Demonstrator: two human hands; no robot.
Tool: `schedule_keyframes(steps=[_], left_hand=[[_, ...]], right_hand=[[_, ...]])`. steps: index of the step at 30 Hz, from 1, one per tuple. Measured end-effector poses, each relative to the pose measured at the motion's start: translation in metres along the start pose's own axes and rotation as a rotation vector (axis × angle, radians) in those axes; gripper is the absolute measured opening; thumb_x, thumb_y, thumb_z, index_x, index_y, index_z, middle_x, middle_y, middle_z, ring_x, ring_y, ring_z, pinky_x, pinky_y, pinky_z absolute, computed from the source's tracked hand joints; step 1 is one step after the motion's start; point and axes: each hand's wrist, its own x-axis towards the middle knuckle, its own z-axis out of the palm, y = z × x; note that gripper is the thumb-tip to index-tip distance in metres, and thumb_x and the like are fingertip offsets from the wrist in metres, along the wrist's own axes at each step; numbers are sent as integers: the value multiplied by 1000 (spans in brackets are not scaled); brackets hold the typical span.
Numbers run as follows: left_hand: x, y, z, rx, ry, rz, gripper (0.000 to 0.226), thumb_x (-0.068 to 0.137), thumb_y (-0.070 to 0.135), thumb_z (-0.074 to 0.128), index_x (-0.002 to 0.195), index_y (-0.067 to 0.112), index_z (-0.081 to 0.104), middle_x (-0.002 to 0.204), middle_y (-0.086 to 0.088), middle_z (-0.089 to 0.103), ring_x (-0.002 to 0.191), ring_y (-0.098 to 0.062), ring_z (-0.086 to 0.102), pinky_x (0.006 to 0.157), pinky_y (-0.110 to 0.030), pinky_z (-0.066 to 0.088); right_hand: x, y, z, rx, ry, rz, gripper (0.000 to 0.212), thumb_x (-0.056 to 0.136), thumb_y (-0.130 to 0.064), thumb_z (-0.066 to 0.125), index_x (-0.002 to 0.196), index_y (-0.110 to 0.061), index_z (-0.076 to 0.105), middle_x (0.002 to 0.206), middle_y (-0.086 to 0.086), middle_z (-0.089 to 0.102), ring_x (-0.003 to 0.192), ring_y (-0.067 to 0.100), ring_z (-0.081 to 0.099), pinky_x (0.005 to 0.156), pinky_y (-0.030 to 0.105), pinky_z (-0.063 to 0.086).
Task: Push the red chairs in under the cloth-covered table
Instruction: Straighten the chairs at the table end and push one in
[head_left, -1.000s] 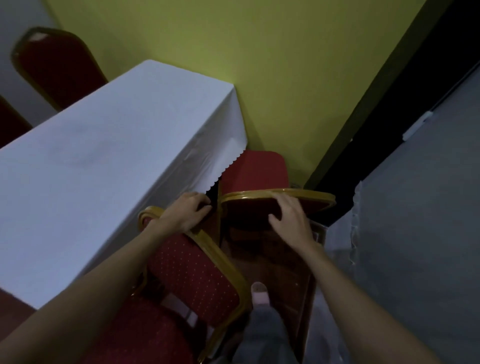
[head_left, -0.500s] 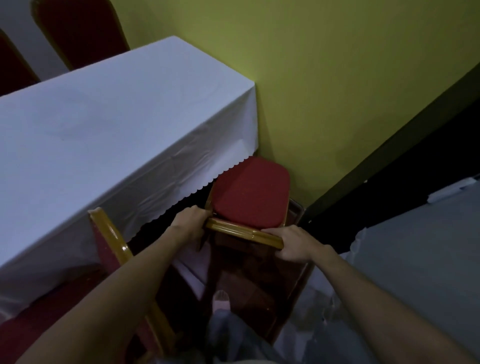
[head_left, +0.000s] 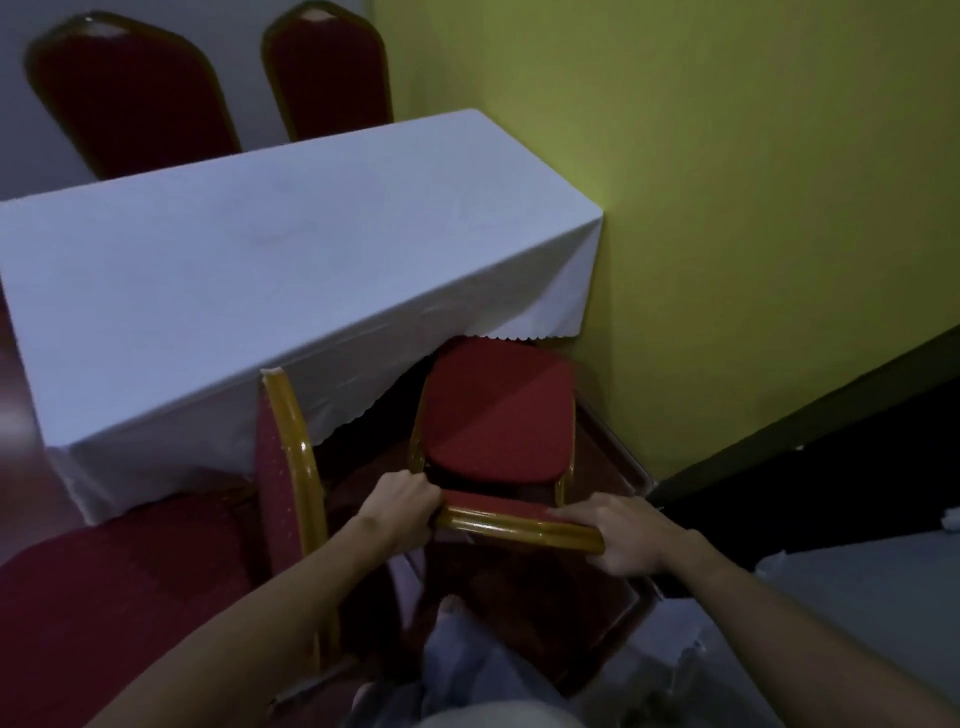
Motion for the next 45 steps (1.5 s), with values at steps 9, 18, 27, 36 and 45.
schedule_keyframes(steps=[9,18,27,36,45], left_hand=[[23,7,-9,-80,-6,-120,35,79,45,53,104,22,63,106,-8,69,100,-33,64,78,-39,51],[76,17,-42,-169,-93,-342,44,76,41,56,120,36,56,119,-3,62,111,-28,59,85,-38,49],[113,27,-70,-270,-79,-500,51,77,29,62,125,40,53,123,-2,59,116,-27,57,91,-40,48],[141,32,-82,-348,-38,-556,58,78,24,64,130,41,49,127,-1,58,119,-26,55,95,-40,48],[186,42,-102,-399,14,-562,59,77,19,64,130,41,50,128,-5,59,119,-31,54,91,-41,46]], right_hand=[[53,56,-57,-77,51,-124,72,76,-29,49,132,-67,27,133,-9,60,114,21,60,81,44,55],[110,114,-104,-197,84,-345,70,73,-51,32,140,-40,43,104,12,73,87,38,65,75,41,50],[132,148,-133,-204,98,-433,95,59,-69,18,141,-31,46,95,21,71,88,41,64,77,41,49],[149,178,-144,-182,108,-431,57,85,-39,56,140,-29,47,84,17,72,77,37,65,76,40,51],[165,222,-167,-203,134,-349,56,80,-31,58,135,-39,50,84,16,73,80,36,66,72,38,50]])
